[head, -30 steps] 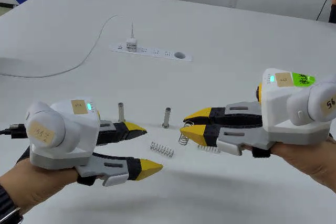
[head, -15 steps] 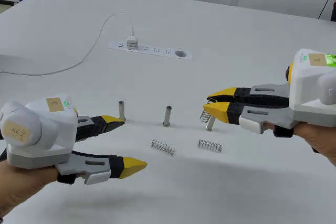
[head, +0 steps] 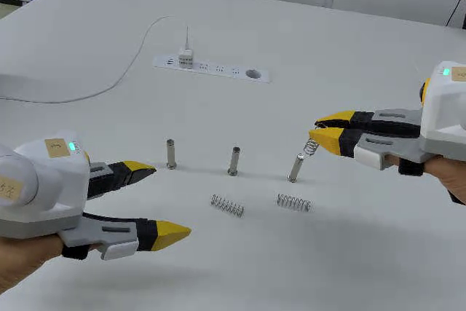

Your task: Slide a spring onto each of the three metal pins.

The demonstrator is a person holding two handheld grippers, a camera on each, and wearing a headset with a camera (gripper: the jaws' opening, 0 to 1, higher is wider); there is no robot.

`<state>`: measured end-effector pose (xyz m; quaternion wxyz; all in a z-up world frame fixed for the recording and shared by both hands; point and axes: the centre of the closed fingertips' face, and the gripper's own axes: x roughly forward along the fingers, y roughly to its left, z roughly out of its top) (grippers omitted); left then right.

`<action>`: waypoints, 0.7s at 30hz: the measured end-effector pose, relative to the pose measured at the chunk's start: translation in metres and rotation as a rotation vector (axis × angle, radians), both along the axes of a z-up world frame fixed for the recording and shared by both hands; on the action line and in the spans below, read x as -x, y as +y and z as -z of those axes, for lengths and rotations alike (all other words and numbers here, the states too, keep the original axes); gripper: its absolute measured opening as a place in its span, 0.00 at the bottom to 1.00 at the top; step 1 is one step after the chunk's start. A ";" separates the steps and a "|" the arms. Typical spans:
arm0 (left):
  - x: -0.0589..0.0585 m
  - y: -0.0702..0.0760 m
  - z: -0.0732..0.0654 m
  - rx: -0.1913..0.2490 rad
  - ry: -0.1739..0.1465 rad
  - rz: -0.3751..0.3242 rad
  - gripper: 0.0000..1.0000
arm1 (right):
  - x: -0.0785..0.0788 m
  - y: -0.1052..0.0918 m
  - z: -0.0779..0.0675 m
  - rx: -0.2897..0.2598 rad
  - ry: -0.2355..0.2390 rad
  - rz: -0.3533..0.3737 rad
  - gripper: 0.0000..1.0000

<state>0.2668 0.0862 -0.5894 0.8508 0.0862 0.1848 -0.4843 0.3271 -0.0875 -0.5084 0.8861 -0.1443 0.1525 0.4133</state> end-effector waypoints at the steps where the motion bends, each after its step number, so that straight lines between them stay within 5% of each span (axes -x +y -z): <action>1: 0.000 0.001 0.000 -0.001 0.001 -0.003 0.68 | -0.003 -0.001 0.002 0.001 0.002 0.008 0.11; 21: 0.001 0.009 0.005 -0.008 0.025 -0.031 0.68 | -0.033 -0.008 0.036 0.008 0.044 0.063 0.11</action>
